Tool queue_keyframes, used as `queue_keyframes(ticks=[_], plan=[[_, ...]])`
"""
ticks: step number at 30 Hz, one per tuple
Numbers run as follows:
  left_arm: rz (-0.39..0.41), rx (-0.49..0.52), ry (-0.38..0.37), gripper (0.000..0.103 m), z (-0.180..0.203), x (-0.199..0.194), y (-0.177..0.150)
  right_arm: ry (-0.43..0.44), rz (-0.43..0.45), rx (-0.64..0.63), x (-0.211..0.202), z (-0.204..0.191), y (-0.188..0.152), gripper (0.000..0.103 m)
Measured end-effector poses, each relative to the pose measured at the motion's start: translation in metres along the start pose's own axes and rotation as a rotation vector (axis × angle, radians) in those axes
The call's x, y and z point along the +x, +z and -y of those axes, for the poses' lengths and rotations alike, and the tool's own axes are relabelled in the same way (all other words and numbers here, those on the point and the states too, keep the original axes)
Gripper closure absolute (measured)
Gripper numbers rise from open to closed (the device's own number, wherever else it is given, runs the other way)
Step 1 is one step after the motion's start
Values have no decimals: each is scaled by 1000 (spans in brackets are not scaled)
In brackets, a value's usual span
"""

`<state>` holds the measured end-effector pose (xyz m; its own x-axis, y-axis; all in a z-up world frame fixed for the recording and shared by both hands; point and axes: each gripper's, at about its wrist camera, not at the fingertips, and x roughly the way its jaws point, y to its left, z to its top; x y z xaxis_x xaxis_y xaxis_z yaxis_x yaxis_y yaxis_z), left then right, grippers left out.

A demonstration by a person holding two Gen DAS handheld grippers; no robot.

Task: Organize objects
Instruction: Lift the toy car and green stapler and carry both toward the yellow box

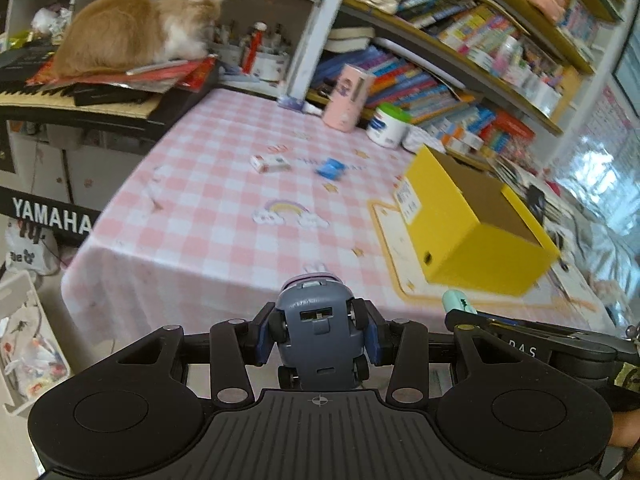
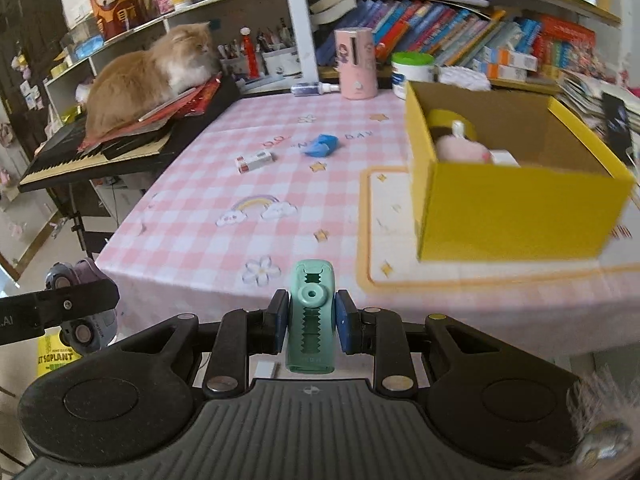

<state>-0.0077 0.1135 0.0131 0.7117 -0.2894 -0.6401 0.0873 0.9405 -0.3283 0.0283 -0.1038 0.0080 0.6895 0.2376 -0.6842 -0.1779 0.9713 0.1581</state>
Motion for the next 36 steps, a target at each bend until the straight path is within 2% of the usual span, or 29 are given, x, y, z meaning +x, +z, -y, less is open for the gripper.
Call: queue_keyframes(ticks=[8, 24, 30, 36], plan=[[-55, 83, -92, 62, 28, -1, -19, -78, 1, 97, -38, 21, -41, 80], [-140, 215, -277, 62, 93, 38, -24, -268, 7, 243, -81, 77, -72, 80], [-144, 248, -309, 62, 118, 50, -21, -307, 19, 275, -90, 100, -73, 80], [-145, 242, -304, 62, 137, 63, -17, -313, 20, 279, -89, 123, -64, 80]])
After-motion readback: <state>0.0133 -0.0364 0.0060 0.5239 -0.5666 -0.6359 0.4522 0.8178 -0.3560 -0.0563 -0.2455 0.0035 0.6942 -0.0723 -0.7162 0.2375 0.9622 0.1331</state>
